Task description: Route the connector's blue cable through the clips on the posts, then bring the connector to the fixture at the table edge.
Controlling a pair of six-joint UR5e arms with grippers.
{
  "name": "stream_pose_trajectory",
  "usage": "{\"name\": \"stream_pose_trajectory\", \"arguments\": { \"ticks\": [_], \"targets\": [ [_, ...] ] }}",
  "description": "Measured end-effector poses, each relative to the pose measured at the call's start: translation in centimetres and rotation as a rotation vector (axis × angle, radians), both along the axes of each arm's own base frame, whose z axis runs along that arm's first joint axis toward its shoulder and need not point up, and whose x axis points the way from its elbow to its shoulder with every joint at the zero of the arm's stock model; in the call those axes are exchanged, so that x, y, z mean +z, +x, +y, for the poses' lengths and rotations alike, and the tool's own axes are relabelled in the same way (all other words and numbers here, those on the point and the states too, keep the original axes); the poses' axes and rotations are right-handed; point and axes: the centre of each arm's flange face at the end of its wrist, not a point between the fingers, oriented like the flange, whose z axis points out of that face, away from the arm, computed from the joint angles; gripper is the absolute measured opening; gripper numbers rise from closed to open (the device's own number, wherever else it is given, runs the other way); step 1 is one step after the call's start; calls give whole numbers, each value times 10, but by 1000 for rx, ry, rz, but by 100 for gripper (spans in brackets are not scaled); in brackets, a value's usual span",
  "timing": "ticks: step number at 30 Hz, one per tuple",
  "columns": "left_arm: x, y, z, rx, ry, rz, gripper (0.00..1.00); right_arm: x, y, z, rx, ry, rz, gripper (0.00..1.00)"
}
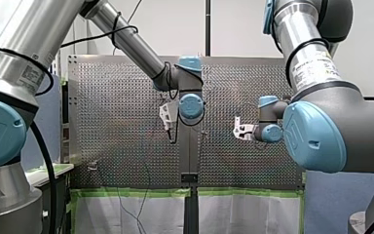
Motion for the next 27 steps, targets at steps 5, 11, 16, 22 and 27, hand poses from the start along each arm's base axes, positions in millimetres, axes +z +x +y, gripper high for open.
{"name": "stream_pose_trajectory", "arguments": {
  "ticks": [5, 11, 16, 22, 27],
  "targets": [
    [6, -9, 9, -4, -24, -6, 100, 3, -3, -4, -7, 1, 2, 0],
    [13, -19, 25, 0, -23, -7, 100, 18, -12, -7, -43, 3, 12, 0],
    [18, -27, 37, -1, -28, -15, 100, 36, -18, -7, -62, 3, 15, 0],
    [28, -31, 51, -27, -78, -47, 100, 60, -25, -5, -74, 2, 15, 0],
    [35, -36, 62, -45, -132, -76, 100, 87, -27, -2, -75, -32, 4, 0]
  ]
}}
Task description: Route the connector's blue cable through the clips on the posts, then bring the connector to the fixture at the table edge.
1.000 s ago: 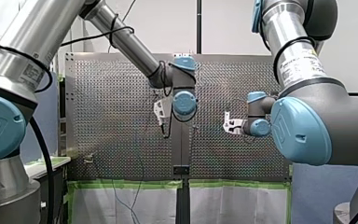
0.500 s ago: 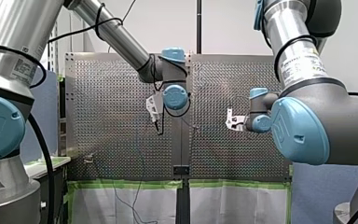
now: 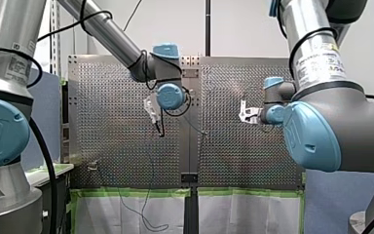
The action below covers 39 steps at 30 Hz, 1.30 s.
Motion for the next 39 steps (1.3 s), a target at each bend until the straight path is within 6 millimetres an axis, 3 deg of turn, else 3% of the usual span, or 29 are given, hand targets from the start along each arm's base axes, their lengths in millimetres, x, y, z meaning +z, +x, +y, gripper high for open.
{"name": "stream_pose_trajectory", "arguments": {
  "ticks": [5, 9, 28, 39],
  "targets": [
    [7, -4, 11, -19, -56, -30, 100, 27, -1, 3, 2, -43, -10, 0],
    [-3, -7, 17, -41, -80, -31, 100, 33, -1, 4, 3, -54, -13, 0],
    [-105, -30, 40, -65, -8, 66, 100, 37, -15, 0, -41, -54, -6, 0],
    [-161, -53, 64, -63, 64, 130, 100, 65, -44, 6, -147, -105, -24, 0]
  ]
}}
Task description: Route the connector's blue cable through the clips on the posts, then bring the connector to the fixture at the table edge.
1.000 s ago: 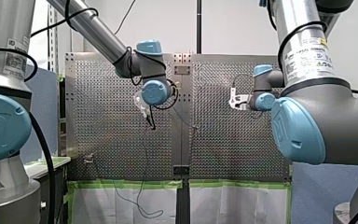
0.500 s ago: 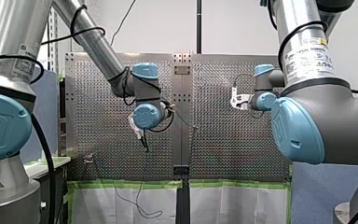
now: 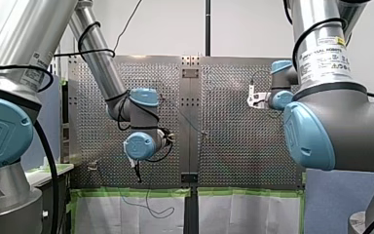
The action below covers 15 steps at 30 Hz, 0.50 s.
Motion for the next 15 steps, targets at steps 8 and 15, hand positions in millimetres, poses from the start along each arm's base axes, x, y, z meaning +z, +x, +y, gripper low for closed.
{"name": "stream_pose_trajectory", "arguments": {
  "ticks": [8, 15],
  "targets": [
    [-39, -25, 28, 0, 106, 87, 100, 40, -36, 1, -117, -92, -34, 0],
    [-55, -49, 53, -2, 198, 151, 100, 54, -74, -6, -191, -108, -30, 0]
  ]
}}
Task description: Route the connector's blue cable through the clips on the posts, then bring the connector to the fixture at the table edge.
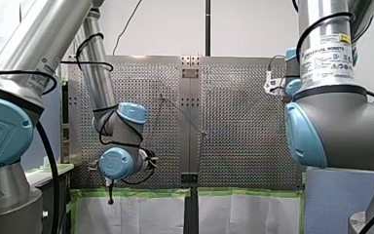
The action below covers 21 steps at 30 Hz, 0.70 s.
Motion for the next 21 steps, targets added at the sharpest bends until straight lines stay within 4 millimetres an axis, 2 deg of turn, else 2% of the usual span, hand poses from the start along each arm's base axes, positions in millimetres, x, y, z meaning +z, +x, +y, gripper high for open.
{"name": "stream_pose_trajectory", "arguments": {
  "ticks": [5, 14, 21],
  "targets": [
    [-4, -7, 8, -2, 60, 31, 100, -9, -15, -4, -26, 33, 17, 0],
    [-4, -6, 8, -2, 108, 57, 100, -52, -33, -17, -38, 114, 57, 0],
    [-4, -5, 8, 0, 120, 66, 100, -57, -40, -22, -7, 129, 69, 0]
  ]
}}
